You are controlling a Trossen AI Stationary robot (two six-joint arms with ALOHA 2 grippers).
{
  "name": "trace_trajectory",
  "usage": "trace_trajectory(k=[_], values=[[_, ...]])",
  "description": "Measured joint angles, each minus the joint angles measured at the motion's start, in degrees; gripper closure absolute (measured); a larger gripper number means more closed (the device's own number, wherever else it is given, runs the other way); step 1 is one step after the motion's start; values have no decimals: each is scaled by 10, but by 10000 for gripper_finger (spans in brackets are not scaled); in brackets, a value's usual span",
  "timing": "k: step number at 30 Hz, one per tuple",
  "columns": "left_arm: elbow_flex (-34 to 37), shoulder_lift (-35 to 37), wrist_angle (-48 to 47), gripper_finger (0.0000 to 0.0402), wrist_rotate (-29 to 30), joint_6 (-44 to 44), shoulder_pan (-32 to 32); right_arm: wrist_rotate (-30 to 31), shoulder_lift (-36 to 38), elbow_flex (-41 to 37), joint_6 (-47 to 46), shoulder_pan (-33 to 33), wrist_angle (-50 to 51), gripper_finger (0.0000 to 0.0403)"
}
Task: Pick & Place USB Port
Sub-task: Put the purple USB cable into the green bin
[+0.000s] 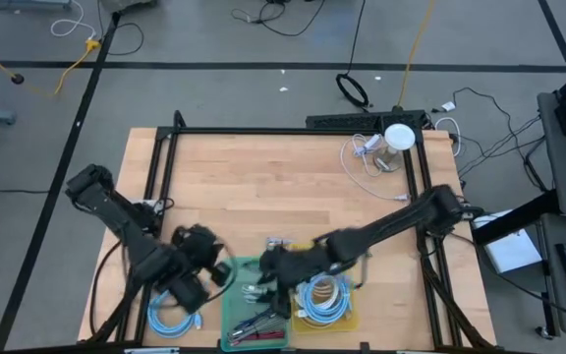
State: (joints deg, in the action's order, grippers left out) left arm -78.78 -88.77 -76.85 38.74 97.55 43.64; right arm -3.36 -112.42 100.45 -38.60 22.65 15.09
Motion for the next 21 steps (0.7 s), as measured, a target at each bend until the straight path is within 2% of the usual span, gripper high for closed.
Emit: trace_trajectory(k=[3, 7, 10, 13, 16, 18, 21], values=[[0, 0, 52, 379, -16, -154, -70, 58, 72, 0, 38, -1, 1, 195], [0, -1, 172, 347, -124, -410, -197, 172, 175, 0, 86, 26, 77, 215], [0, -12, 233, 321, -213, -551, -282, 269, 234, 1, 83, 70, 185, 229], [0, -32, 267, 297, -305, -674, -352, 355, 267, 1, 10, 123, 319, 235], [0, -68, 280, 275, -397, -813, -385, 400, 269, 0, -114, 174, 454, 233], [0, -97, 284, 263, -425, -887, -385, 408, 262, -11, -192, 203, 508, 225], [0, -138, 293, 250, -429, -947, -376, 408, 253, -57, -277, 228, 508, 208]])
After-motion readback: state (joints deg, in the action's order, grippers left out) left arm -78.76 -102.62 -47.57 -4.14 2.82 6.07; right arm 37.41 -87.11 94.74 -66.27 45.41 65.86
